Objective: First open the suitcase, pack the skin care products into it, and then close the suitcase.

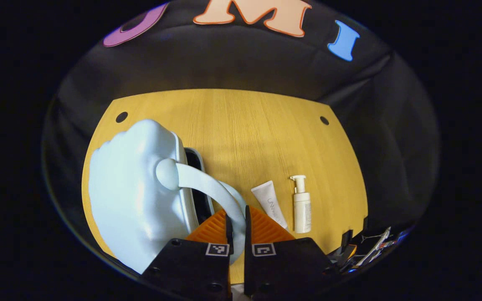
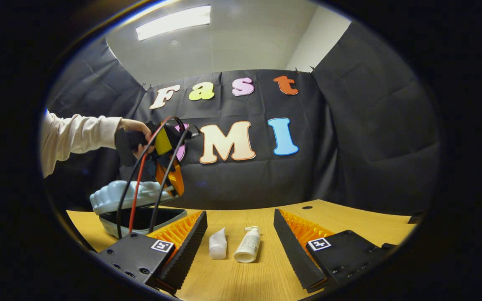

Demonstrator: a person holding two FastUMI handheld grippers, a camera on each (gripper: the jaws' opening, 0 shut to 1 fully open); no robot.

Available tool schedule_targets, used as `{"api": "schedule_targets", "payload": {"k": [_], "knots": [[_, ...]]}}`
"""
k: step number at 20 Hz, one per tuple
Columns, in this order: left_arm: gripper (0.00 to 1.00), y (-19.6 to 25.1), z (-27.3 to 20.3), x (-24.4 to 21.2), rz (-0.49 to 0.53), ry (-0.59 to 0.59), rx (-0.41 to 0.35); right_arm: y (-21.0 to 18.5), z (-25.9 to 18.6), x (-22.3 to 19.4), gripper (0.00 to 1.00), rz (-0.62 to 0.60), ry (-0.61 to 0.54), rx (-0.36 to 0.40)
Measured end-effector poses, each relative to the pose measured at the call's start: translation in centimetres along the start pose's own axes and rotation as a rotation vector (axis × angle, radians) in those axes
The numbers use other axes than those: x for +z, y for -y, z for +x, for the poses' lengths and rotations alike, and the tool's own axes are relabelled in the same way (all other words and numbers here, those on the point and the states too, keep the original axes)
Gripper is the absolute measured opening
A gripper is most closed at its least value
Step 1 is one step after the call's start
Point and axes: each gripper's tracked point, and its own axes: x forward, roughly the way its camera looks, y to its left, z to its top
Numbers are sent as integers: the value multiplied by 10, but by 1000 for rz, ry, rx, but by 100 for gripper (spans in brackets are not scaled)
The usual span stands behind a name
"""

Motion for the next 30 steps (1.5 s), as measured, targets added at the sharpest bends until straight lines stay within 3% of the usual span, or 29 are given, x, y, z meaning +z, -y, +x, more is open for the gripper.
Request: {"api": "schedule_targets", "payload": {"k": [3, 8, 16, 19, 24, 30], "knots": [[5, -22, -50, 23, -67, 93, -50, -6, 0, 0, 100, -3, 1, 13], [7, -88, -126, 48, -142, 245, -69, -20, 2, -4, 100, -17, -6, 32], [5, -255, -197, 48, -205, 419, 9, -41, 13, -2, 100, -36, -7, 37], [5, -317, -197, 30, -198, 443, 21, -53, 21, 13, 100, -20, 16, 34], [4, -410, -176, 4, -277, 485, -52, -58, 29, 29, 100, -83, 24, -45], [3, -477, -105, -43, -453, 433, -205, -74, 31, 43, 100, -136, 59, -99]]}}
